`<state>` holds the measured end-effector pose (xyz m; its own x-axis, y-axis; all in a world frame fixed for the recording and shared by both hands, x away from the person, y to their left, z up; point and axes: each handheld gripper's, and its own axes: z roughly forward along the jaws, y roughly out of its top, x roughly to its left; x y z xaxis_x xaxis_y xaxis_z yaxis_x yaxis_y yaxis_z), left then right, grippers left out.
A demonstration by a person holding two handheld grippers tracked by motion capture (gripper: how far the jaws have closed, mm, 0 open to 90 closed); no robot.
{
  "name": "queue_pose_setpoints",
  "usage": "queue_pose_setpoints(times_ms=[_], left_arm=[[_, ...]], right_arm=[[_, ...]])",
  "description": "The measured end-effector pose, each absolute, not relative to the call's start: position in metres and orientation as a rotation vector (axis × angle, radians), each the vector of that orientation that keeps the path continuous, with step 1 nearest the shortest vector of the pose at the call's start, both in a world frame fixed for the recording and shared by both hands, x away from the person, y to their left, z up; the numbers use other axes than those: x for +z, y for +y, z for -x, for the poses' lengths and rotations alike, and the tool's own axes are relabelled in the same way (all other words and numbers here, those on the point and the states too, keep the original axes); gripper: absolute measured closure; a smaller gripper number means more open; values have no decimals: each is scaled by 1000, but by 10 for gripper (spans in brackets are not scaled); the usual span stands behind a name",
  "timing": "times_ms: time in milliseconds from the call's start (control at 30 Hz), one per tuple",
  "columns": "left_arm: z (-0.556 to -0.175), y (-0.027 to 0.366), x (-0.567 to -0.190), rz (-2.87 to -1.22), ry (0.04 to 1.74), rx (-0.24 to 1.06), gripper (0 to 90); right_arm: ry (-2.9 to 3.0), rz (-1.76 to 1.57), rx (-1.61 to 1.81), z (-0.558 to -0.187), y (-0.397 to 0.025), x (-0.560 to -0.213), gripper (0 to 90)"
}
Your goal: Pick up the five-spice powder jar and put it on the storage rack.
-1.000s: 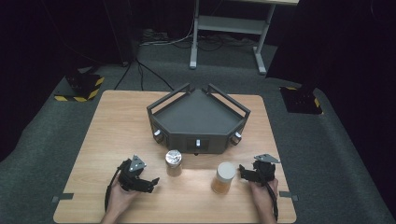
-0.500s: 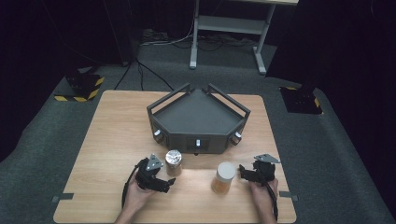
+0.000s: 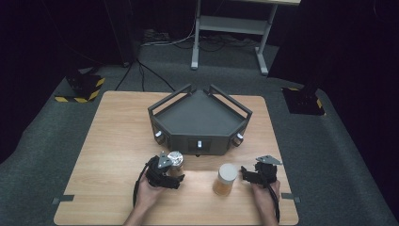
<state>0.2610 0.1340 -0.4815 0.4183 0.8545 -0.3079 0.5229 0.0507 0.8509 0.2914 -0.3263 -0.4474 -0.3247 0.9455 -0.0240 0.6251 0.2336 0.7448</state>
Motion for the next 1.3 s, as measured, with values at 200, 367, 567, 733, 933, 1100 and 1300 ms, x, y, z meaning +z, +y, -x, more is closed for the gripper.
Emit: queue_pose_setpoints(times_ms=[200,367,567,733,933,1100,1300], left_arm=[[-259,127,-485,-1599,1222,425,145],[-265,128,-483,-1643,1209,430,156],[-264,121,-488,-1603,1212,440,212],[-268,125,-480,-1701,1189,465,277],[-265,118,-488,-1604,1221,451,306],[-265,119,-488,-1607,1218,452,307],[-265,120,-490,-1599,1209,449,308]], right_arm=[[2036,-1435,890,-291,-327,-447,126],[2038,-1431,892,-291,-327,-447,133],[2039,-1430,893,-291,-327,-447,134],[2041,-1428,894,-291,-327,-447,137],[2041,-1427,894,-291,-327,-447,137],[2041,-1425,896,-291,-327,-448,138],[2042,-1426,896,-291,-327,-448,138]])
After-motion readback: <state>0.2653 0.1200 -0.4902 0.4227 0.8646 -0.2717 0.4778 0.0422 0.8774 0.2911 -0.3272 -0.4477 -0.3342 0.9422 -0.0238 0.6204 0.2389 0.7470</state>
